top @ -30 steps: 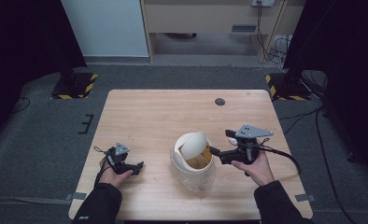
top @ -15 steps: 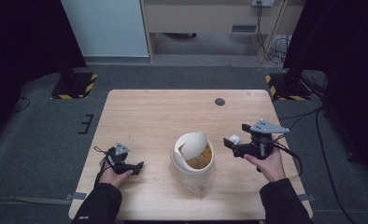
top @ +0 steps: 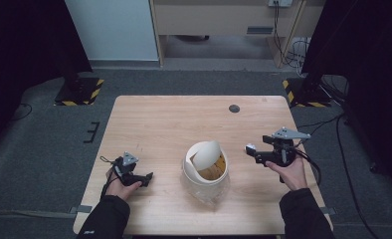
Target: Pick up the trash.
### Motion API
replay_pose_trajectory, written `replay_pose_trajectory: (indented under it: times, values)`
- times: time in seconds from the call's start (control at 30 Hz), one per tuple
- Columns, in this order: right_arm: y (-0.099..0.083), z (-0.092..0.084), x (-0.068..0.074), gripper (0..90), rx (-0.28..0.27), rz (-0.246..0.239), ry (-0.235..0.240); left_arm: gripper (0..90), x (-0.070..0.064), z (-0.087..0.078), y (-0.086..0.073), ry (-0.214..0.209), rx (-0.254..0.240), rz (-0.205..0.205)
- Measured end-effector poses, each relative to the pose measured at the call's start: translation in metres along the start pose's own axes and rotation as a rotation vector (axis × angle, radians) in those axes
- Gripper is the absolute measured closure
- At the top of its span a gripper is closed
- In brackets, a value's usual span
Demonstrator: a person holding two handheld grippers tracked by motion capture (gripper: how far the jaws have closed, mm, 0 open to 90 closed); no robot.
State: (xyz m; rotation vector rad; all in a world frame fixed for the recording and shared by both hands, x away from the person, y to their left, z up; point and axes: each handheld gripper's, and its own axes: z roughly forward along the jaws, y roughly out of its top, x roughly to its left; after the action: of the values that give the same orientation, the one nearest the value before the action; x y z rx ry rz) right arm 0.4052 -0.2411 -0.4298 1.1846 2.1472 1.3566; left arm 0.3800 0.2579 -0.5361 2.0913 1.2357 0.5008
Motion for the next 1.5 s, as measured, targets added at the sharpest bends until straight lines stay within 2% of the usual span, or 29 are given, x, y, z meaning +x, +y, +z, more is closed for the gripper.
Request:
replay_pose_trajectory:
  times: [0.03, 0.17, 0.27, 0.43, 0.5, 0.67, 0.8, 1.03, 1.17, 1.3, 1.5]
  values:
    - [-0.002, 0.002, -0.001, 14.4, 0.003, 0.006, -0.006, 0.3, 0.000, 0.000, 0.000, 0.000, 0.000, 0.000]
    - [-0.011, 0.015, -0.013, 13.8, 0.070, 0.028, -0.012, 0.3, 0.000, 0.000, 0.000, 0.001, 0.000, 0.000]
    - [-0.016, 0.021, -0.019, 15.7, 0.104, 0.011, -0.015, 0.3, 0.000, 0.000, 0.000, 0.001, 0.000, 0.001]
    - [-0.023, 0.029, -0.029, 16.1, 0.147, 0.020, -0.023, 0.3, 0.000, 0.000, 0.000, 0.001, 0.000, 0.000]
    - [-0.025, 0.033, -0.033, 18.9, 0.162, 0.013, -0.031, 0.3, 0.000, 0.000, 0.000, 0.001, 0.000, 0.000]
    - [-0.029, 0.043, -0.039, 20.7, 0.170, -0.009, -0.053, 0.3, 0.000, 0.000, 0.000, 0.001, 0.001, 0.000]
    - [-0.035, 0.056, -0.044, 24.7, 0.196, -0.033, -0.071, 0.3, 0.000, 0.000, 0.000, 0.001, 0.001, 0.000]
    - [-0.043, 0.072, -0.051, 28.4, 0.215, -0.032, -0.111, 0.3, 0.000, 0.000, 0.000, 0.001, 0.001, 0.000]
    - [-0.046, 0.076, -0.052, 30.6, 0.223, -0.023, -0.109, 0.3, 0.000, 0.000, 0.000, 0.001, 0.000, 0.000]
    - [-0.050, 0.082, -0.052, 34.6, 0.249, -0.038, -0.111, 0.3, 0.000, 0.000, 0.000, 0.001, 0.000, 0.000]
    - [-0.051, 0.086, -0.055, 40.6, 0.252, -0.035, -0.112, 0.3, 0.000, 0.000, 0.000, 0.001, 0.000, 0.000]
